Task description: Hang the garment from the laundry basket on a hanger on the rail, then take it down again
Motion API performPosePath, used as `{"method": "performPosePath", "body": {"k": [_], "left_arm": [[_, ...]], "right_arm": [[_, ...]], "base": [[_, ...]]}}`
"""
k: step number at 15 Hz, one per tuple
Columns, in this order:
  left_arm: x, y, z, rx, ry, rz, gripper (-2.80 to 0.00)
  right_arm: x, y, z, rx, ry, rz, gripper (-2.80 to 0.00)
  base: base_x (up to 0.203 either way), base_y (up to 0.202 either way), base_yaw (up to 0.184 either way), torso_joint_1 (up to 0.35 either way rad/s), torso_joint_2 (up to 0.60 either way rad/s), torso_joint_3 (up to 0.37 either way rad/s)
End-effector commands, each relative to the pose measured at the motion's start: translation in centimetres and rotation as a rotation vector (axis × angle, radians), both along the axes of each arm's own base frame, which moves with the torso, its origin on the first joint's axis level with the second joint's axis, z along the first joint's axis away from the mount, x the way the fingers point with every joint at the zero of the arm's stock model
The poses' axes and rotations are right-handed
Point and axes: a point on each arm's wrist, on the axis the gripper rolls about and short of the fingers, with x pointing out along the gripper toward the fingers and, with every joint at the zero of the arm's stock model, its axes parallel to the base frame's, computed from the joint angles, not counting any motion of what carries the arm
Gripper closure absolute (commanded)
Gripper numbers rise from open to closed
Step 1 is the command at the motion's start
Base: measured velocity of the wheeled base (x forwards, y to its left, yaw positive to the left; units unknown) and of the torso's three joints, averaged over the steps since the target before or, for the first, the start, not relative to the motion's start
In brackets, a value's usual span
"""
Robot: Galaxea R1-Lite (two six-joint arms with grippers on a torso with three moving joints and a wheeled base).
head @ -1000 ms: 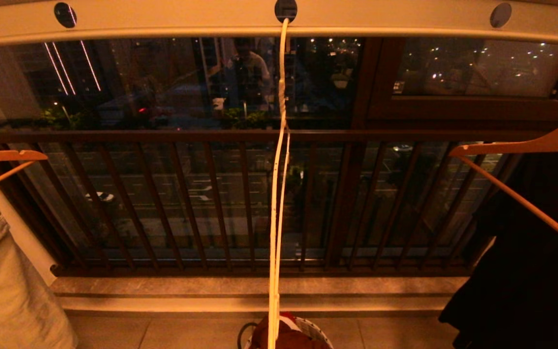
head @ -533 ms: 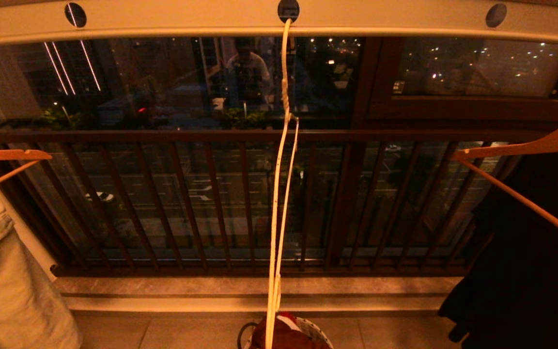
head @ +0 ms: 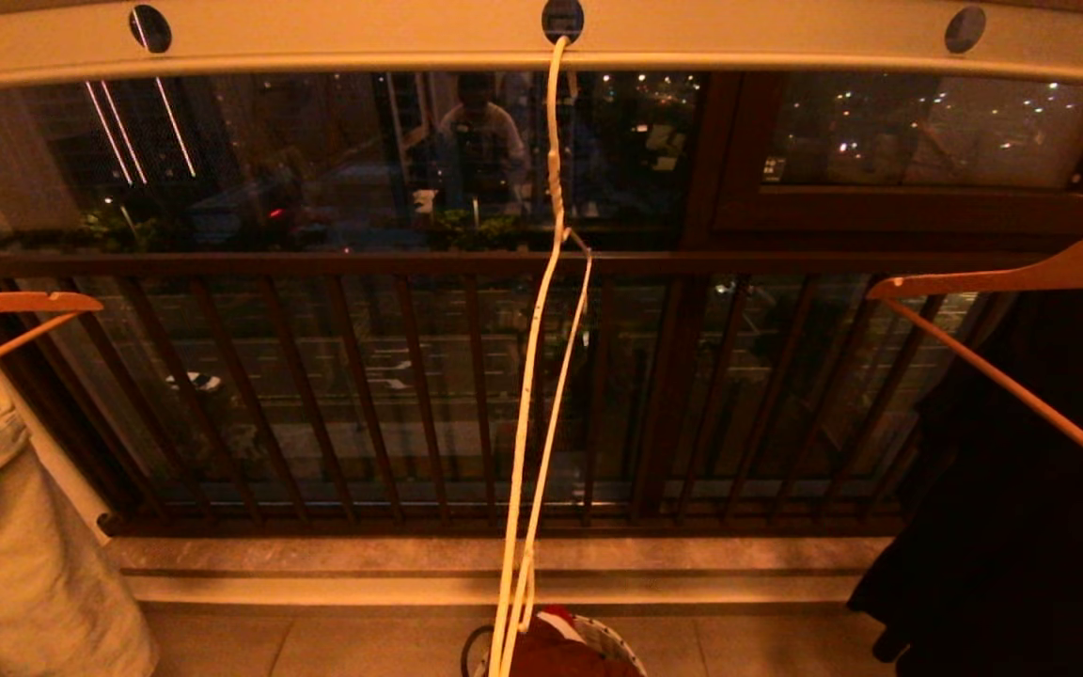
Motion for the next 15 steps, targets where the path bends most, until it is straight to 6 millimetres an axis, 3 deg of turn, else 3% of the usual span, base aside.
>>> {"method": "performPosePath", "body": {"k": [1,15], "left_arm": [[0.03,0.00,-0.08,0.001,0.003,0.000,0.00],[0.03,0.07,-0.07,-0.144,0.003,0.036,0.00]], "right_arm": [[0.07,0.00,-0.21,0.002,0.012,-0.001,0.00],[0.06,-0.01,-0.18,0.003,0.008,-0.002,0.00]], "base": [[0.000,0.000,0.000,0.000,0.00,0.000],[0.000,0.000,0.000,0.000,0.00,0.000]]}}
